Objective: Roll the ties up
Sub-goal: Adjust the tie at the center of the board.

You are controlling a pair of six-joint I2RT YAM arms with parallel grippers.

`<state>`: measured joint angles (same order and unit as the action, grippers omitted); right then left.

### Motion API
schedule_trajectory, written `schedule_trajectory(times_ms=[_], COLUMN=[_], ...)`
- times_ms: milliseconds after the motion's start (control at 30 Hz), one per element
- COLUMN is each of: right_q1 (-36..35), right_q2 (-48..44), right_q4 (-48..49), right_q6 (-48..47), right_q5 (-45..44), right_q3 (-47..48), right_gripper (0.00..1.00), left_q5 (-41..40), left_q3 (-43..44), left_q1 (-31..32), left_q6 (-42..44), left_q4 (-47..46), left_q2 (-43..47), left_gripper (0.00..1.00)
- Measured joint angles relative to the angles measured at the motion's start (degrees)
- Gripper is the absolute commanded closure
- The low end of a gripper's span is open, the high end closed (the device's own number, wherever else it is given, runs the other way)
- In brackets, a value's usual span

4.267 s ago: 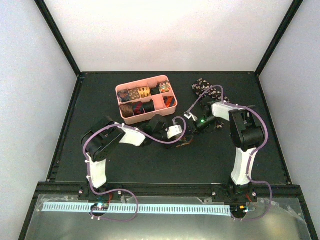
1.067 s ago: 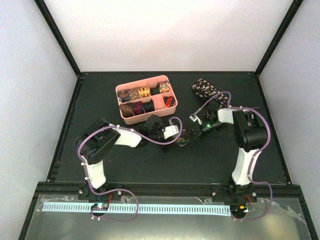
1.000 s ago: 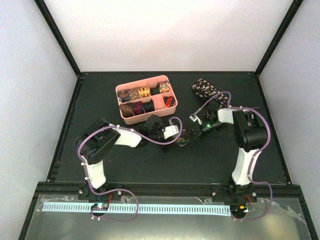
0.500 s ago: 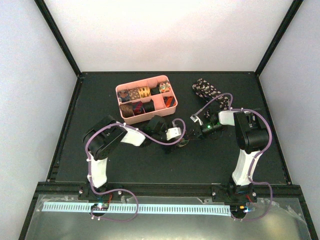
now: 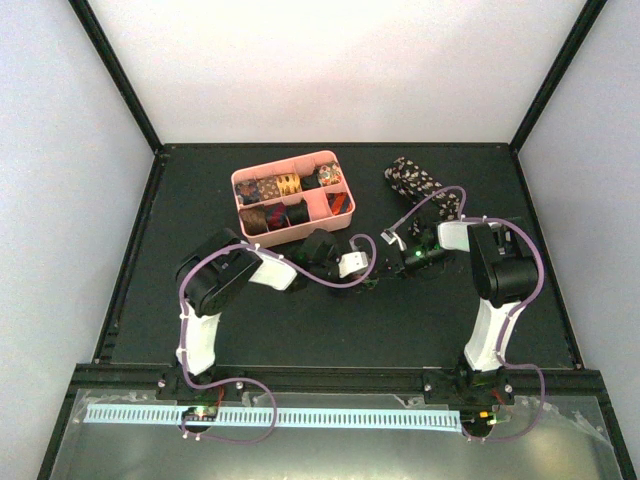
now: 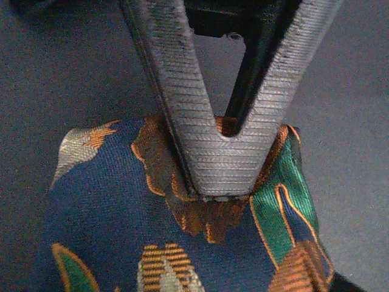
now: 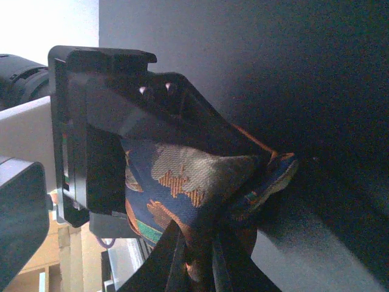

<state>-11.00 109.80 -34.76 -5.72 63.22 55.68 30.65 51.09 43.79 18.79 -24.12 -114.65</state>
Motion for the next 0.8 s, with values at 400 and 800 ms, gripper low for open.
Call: schedule_trajectory(times_ms=[400,800], right_q1=[-0.24,-0.15], right_q2=[-0.35,-0.04], right_q4=[-0.92,-0.87], right_q6=[-0.13,-0.42], right_q5=[0.26,0.31], right_q3=[-0.13,-0.13], right_gripper=[0.98,0.98], left_q5=[0.13,0.31], left_q3=[-1.55,1.40], left_q1=[0.07,0.35], left_q6=[-1.16,-4.02], left_q4=[1.90,2.25], left_q2=[2.38,1.60], left_gripper=[0.23,0.48])
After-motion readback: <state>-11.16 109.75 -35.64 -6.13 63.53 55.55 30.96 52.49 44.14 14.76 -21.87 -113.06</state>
